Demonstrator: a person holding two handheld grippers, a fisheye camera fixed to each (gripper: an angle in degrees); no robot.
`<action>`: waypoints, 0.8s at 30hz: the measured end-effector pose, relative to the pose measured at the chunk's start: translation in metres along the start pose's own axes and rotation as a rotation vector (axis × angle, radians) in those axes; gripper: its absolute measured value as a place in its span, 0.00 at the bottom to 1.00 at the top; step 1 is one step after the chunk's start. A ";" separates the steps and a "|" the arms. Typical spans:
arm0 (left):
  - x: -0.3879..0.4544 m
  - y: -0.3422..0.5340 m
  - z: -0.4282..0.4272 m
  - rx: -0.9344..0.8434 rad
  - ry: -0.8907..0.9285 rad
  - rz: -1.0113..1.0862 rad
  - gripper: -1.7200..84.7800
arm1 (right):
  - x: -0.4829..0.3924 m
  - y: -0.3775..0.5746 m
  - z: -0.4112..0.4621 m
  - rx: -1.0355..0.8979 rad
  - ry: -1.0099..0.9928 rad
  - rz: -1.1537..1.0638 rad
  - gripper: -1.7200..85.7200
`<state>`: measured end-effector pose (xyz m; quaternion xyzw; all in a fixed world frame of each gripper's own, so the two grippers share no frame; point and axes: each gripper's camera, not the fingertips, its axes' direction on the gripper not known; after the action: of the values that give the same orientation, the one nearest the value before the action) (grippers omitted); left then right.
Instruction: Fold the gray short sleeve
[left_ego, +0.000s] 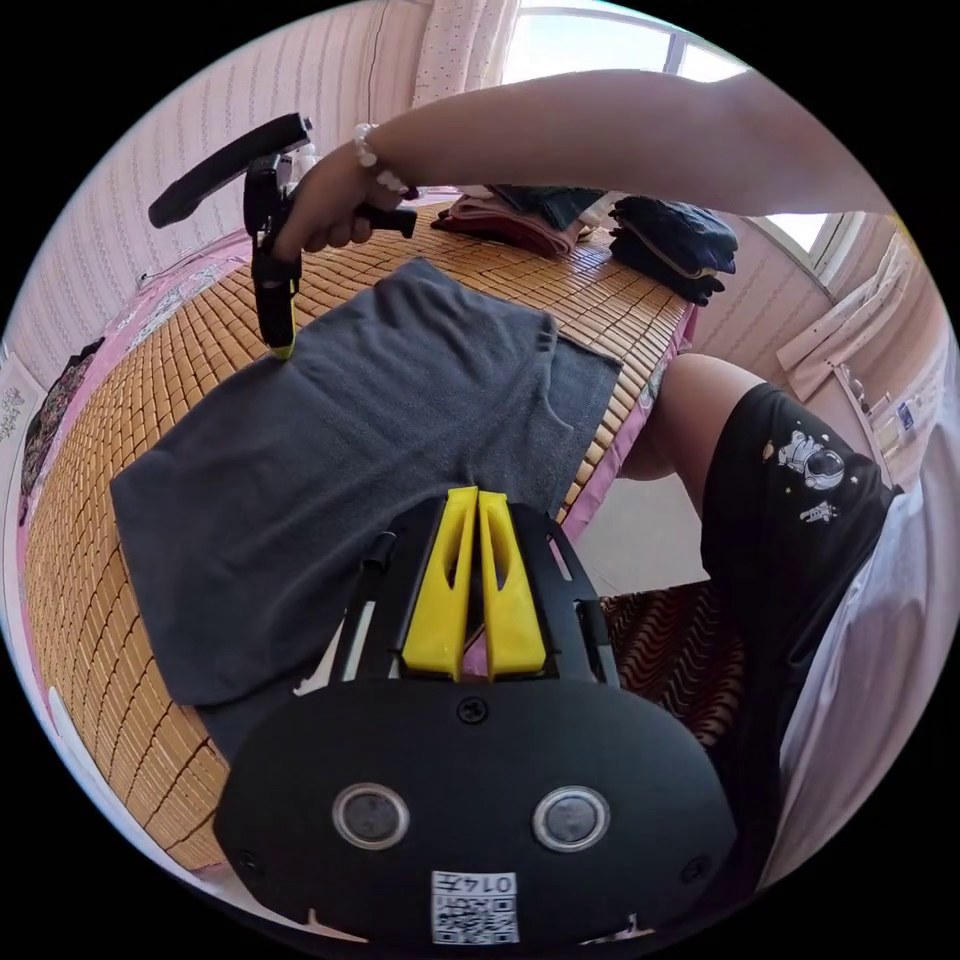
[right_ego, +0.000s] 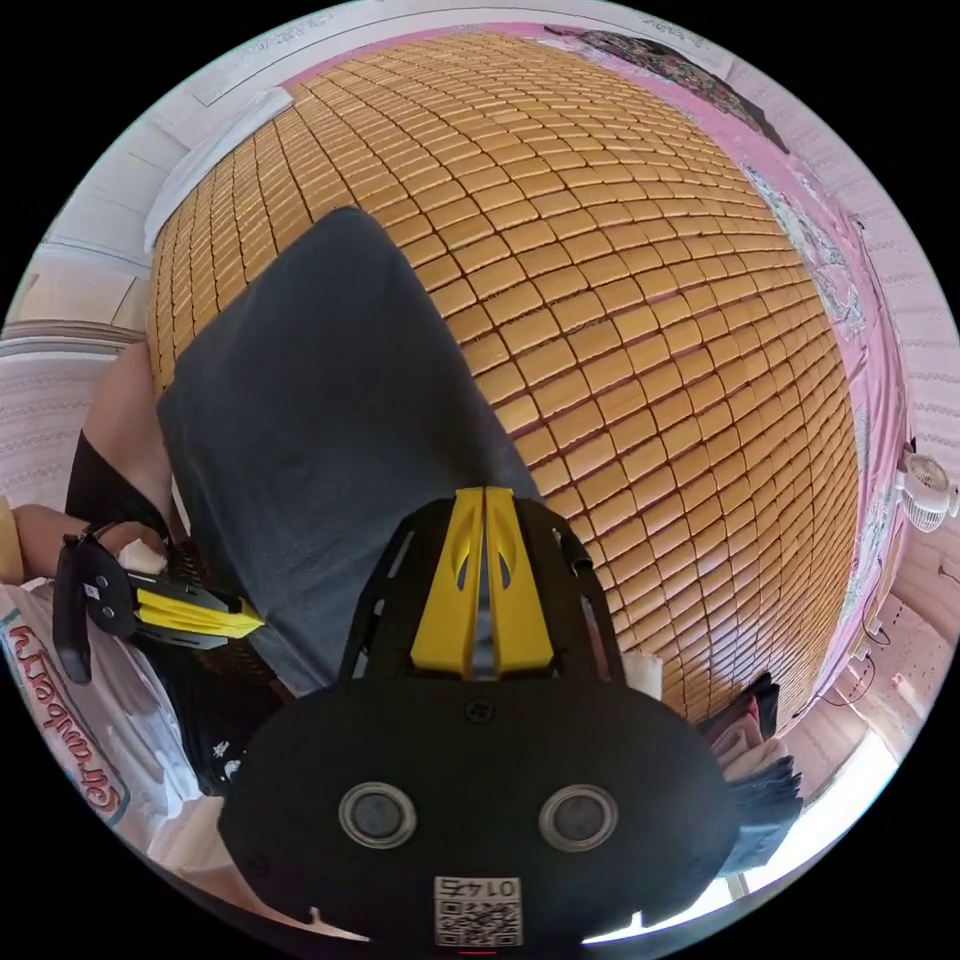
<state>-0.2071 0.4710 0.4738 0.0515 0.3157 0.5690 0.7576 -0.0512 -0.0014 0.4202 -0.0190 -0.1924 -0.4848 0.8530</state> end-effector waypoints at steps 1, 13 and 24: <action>0.000 0.002 0.001 0.002 0.002 0.001 0.01 | 0.007 -0.002 0.008 -0.022 -0.013 0.027 0.02; 0.032 0.022 -0.029 0.293 0.089 0.063 0.12 | 0.016 0.261 -0.027 0.325 -0.191 0.587 0.09; 0.071 -0.045 0.041 0.187 0.182 0.182 0.26 | -0.004 0.364 0.000 0.306 -0.410 0.779 0.04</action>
<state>-0.1374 0.5305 0.4569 0.0984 0.4285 0.6059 0.6630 0.2506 0.1945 0.4750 -0.0593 -0.4046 -0.0805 0.9090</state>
